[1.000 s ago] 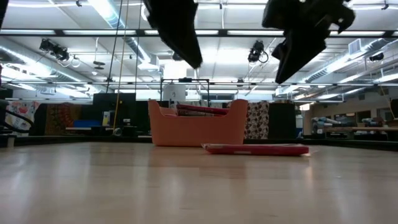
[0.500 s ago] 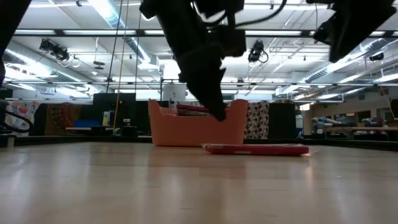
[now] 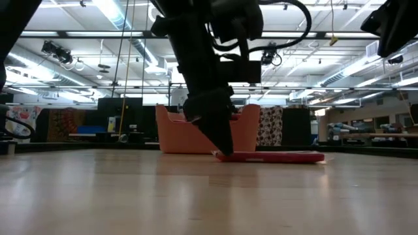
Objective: Sort popcorn bags into baskets
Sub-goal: Put the popcorn bag into the orange bin
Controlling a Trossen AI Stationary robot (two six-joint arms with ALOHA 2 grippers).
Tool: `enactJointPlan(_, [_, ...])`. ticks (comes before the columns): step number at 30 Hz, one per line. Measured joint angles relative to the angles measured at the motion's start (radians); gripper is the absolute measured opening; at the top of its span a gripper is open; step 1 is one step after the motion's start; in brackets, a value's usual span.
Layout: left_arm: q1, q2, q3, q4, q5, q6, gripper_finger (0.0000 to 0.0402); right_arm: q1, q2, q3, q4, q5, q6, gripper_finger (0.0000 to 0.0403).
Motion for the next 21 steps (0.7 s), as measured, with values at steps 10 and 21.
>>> enactJointPlan(10, [-0.001, 0.061, 0.006, -0.018, -0.013, 0.022, 0.022, 0.028, 0.0, 0.0, 0.013, 0.023, 0.061, 0.0077])
enactJointPlan(21, [-0.001, 0.061, 0.006, -0.02, -0.006, 0.008, 0.0014, 0.028, 0.0, 0.0, 0.017, 0.02, 0.061, 0.0077])
